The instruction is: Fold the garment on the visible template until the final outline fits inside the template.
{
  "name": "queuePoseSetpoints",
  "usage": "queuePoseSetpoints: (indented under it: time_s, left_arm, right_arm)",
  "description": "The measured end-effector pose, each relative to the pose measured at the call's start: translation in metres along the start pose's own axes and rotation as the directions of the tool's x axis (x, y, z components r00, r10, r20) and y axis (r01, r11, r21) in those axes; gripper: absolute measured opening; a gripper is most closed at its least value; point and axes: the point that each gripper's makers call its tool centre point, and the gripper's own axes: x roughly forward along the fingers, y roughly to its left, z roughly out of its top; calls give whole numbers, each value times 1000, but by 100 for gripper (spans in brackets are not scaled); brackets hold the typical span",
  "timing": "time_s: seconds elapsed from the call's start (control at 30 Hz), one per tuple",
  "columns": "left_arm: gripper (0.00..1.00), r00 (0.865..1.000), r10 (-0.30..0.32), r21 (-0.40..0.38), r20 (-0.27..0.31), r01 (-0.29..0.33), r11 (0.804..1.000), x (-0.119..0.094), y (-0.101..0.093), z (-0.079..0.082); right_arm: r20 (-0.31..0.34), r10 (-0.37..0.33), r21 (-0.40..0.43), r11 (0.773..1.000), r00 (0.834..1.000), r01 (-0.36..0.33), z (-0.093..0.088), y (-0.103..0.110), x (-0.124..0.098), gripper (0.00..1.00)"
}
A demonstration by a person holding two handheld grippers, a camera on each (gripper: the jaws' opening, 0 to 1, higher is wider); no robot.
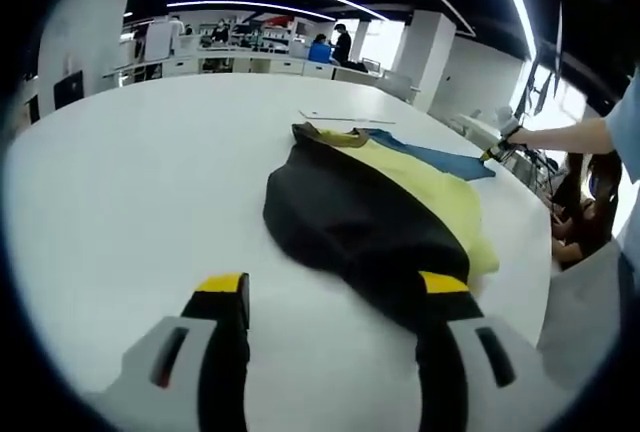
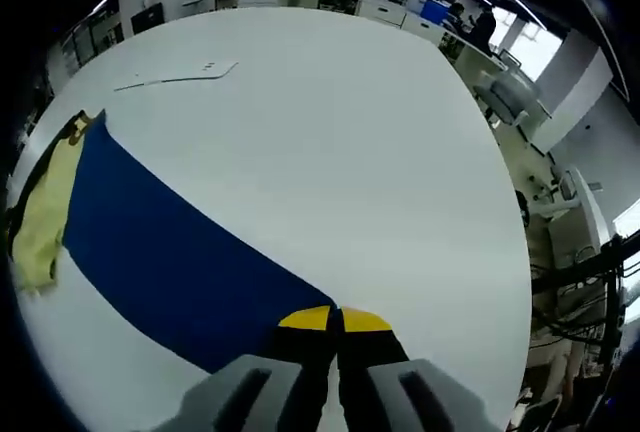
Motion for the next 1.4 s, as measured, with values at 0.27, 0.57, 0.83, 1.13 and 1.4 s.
queuePoseSetpoints:
  time_s: [0.27, 0.57, 0.83, 1.13, 1.4]
  left_arm:
    - [64, 1000, -6, -5, 1, 6, 1000, 0, -1, -1]
    - [65, 1000, -10, -3, 4, 10, 1000, -3, -1, 1]
    - [66, 1000, -24, 0, 20, 24, 1000, -5, -5, 7]
    - [67, 999, -37, 12, 23, 37, 999, -10, -9, 11]
    - [67, 998, -51, 33, 33, 50, 998, -16, -17, 15]
  right_arm:
    - [13, -11, -21, 1000, 1000, 11, 0, 2, -3, 0]
    - [140, 33, 32, 999, 990, -38, 8, 11, -17, 9]
    - [245, 136, 20, 989, 960, -145, 10, 24, -41, 33]
    - [329, 235, -29, 971, 915, -239, 4, 52, -76, 64]
    - [411, 283, -55, 957, 866, -286, 3, 76, -110, 94]
